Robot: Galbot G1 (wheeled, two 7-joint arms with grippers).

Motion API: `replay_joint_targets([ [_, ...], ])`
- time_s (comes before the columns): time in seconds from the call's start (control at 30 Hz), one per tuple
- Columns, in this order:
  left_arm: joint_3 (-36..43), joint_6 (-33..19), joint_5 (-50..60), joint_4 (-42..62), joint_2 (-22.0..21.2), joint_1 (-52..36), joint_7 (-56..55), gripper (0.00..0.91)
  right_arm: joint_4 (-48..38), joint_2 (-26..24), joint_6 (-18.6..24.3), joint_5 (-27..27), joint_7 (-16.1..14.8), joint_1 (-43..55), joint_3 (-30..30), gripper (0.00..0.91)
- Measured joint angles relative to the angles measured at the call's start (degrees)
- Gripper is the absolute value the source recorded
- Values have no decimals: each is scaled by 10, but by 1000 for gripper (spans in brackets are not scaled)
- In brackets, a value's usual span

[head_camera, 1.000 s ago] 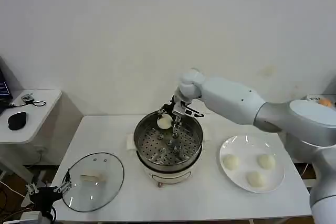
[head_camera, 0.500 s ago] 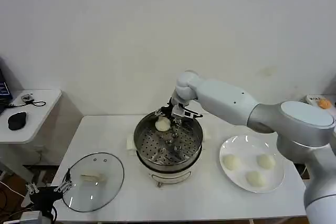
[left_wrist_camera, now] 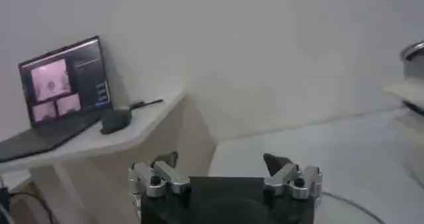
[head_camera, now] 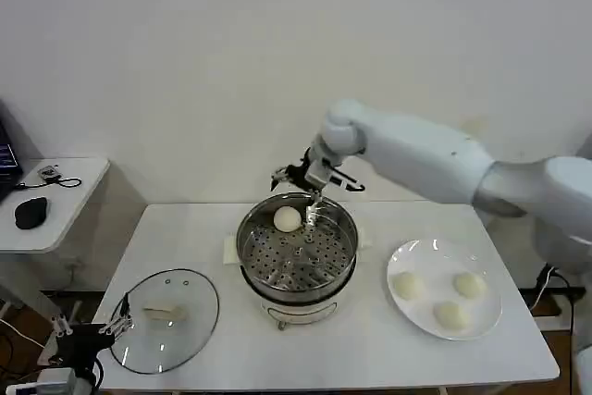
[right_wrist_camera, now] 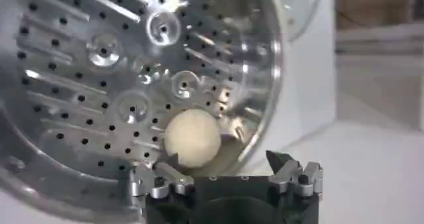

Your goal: Take steamed baozi put them in steamer then cover it.

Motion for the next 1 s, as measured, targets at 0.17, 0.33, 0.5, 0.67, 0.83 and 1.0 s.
replay_joint_targets([
  [0.17,8,3,2,-1,10,-8,4,907,50,-84,-59,34,-6,22,-23,907],
  [0.33,20,5,6,4,20,-18,9,907,99,-173,-105,58,-13,28,-46,907],
  [0.5,28,7,3,10,32,-31,12,907,140,-244,-143,68,-17,20,-65,907],
  [0.67,28,8,0,16,41,-40,13,907,162,-292,-175,72,-17,-3,-74,907],
  [0.83,27,8,1,22,41,-42,13,907,172,-315,-205,76,-14,-43,-70,907],
  [1.0,24,8,1,24,41,-43,13,907,172,-326,-226,75,-11,-89,-53,907],
])
